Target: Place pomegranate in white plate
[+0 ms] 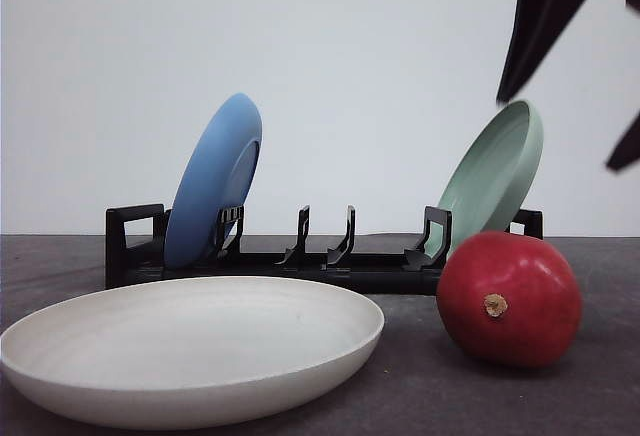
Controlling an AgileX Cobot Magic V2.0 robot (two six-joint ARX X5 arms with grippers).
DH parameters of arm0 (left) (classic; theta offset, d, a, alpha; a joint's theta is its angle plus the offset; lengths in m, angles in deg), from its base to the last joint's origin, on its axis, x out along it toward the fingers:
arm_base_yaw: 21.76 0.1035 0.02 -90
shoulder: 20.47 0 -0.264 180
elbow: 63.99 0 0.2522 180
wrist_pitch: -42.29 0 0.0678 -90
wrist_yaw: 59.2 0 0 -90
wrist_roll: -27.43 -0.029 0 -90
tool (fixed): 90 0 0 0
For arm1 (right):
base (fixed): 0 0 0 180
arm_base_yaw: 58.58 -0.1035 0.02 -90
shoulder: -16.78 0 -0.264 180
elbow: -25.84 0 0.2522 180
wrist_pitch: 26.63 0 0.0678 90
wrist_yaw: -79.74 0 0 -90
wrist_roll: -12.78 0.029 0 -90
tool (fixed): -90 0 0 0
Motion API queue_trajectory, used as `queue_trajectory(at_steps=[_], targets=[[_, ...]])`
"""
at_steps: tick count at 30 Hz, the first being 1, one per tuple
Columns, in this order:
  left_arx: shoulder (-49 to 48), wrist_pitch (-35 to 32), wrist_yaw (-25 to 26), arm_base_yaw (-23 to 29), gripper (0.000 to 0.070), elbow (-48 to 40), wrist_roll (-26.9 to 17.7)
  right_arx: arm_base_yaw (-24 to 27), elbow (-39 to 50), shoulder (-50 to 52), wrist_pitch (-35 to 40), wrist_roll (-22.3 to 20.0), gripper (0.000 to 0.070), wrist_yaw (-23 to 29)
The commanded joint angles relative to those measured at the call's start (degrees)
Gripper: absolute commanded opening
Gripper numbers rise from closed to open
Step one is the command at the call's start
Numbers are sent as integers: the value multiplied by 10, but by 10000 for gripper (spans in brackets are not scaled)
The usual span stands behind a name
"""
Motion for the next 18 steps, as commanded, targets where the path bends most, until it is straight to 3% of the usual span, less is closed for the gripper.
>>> queue_trajectory(at_steps=[1, 7, 18], targets=[[-16, 5, 1, -8, 596, 5, 20, -9, 1, -14, 11, 37, 565, 13], [-53, 35, 1, -8, 596, 5, 39, -25, 2, -64, 40, 54, 682, 26], [-52, 42, 1, -8, 596, 5, 39, -50, 2, -188, 105, 78, 690, 41]])
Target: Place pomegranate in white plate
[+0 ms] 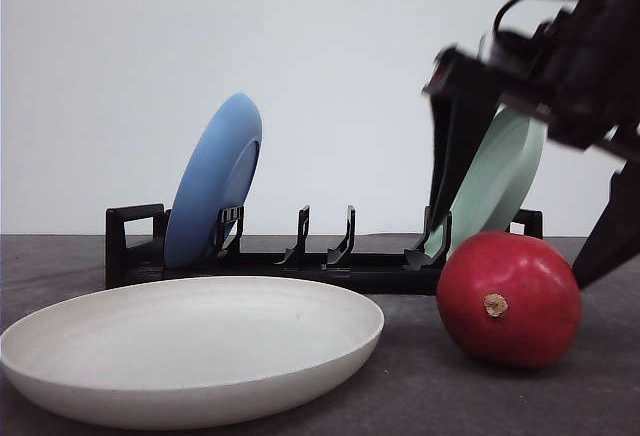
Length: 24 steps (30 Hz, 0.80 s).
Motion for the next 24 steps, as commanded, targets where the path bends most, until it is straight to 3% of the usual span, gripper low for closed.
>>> queue_trajectory(at_steps=[1, 10, 12, 15, 16, 24], targets=[[3, -3, 1, -8, 596, 5, 1, -8, -4, -25, 5, 11, 690, 9], [3, -3, 0, -8, 596, 5, 1, -36, -4, -79, 33, 14, 682, 23], [3, -3, 0, -8, 596, 5, 1, -37, -4, -80, 34, 15, 646, 27], [3, -3, 0, -8, 596, 5, 0, -40, -4, -80, 33, 15, 486, 33], [3, -3, 0, -8, 596, 5, -1, -40, -4, -80, 34, 15, 467, 33], [3, -3, -2, -8, 596, 5, -2, -40, -26, -80, 39, 12, 427, 10]])
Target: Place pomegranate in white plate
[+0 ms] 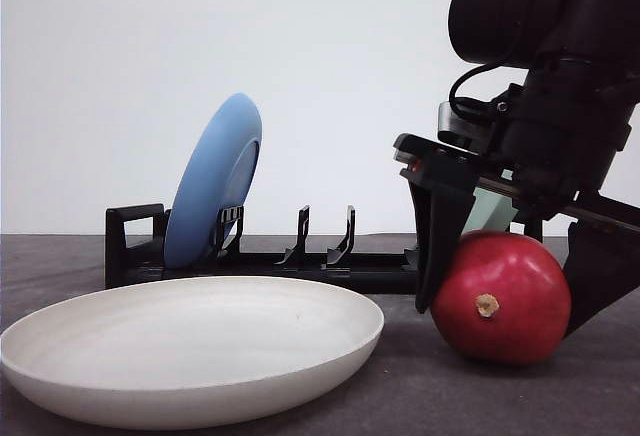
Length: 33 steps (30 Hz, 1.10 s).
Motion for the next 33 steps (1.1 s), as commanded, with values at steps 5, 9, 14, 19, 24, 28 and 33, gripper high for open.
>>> queue_trajectory(at_steps=[5, 9, 14, 19, 24, 28, 33], targets=[[3, -3, -2, -8, 596, 5, -10, -15, -69, -8, 2, 3, 427, -43], [3, -3, -11, -8, 596, 5, -42, -41, -108, -8, 4, 1, 427, -58], [3, -4, -45, -8, 596, 5, -62, -94, -117, -8, 48, 2, 427, -39], [3, -4, -72, -8, 596, 5, -62, -141, -117, -19, 73, -3, 427, 7], [3, -5, -75, -8, 596, 5, -62, -168, -117, -40, 127, -14, 427, 5], [3, -4, -76, -8, 596, 5, -62, -180, -117, -64, 155, -14, 427, 4], [3, -4, -76, -8, 596, 5, -62, -191, -117, -98, 162, -15, 427, 4]])
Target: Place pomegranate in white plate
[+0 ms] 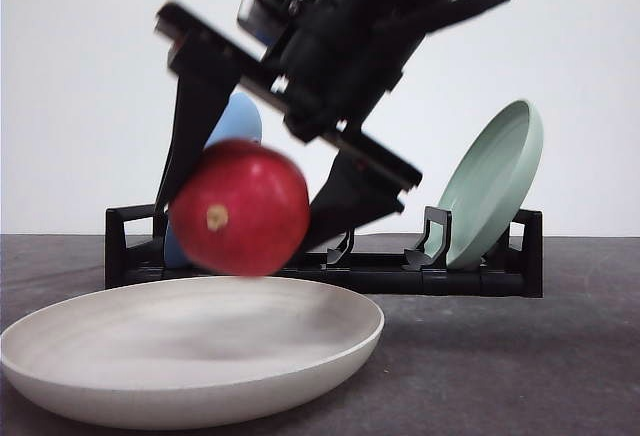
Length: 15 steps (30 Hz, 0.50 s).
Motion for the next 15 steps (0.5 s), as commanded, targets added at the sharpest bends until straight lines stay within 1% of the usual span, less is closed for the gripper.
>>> queue_trajectory(at_steps=[1, 7, 15], targets=[[3, -4, -2, -8, 596, 5, -5, -10, -9, -18, 9, -9, 427, 2], [3, -4, -2, -8, 596, 5, -4, -23, -9, -44, 17, -13, 428, 2], [3, -4, -2, -8, 596, 5, -4, -24, -9, -54, 14, -24, 428, 0]])
